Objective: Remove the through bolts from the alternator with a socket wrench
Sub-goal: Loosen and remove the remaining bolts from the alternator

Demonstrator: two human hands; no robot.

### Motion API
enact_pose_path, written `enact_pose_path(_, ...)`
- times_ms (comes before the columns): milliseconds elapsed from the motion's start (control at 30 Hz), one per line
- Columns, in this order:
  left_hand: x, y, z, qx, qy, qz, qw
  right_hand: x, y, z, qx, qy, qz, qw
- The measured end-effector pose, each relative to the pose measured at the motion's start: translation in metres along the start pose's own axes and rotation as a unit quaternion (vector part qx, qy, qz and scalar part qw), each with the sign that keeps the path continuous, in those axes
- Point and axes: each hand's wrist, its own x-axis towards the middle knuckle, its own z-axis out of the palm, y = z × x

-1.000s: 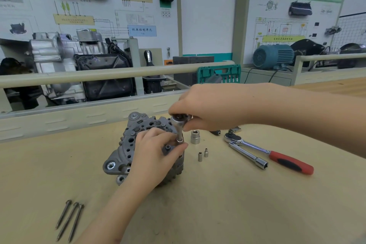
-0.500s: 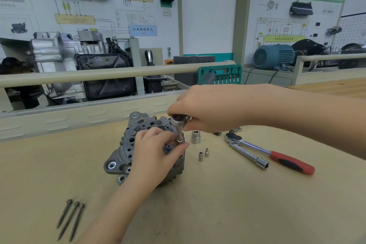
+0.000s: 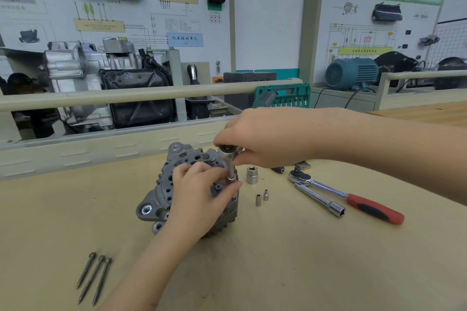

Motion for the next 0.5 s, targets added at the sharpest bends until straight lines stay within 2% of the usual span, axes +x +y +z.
enact_pose_path(167,0.0,0.01,0.002,0.029,0.042,-0.016,0.999,0.002,0.0,0.0,-0.026,0.007,0.042,0.999)
enact_pose_path(367,-0.001,0.0,0.0,-0.02,-0.016,0.004,1.0,-0.001,0.001,0.0,0.009,0.004,0.029,1.0)
enact_pose_path(500,-0.001,0.002,0.0,-0.025,0.004,-0.009,1.0,-0.001,-0.001,0.0,0.01,-0.003,0.004,1.0)
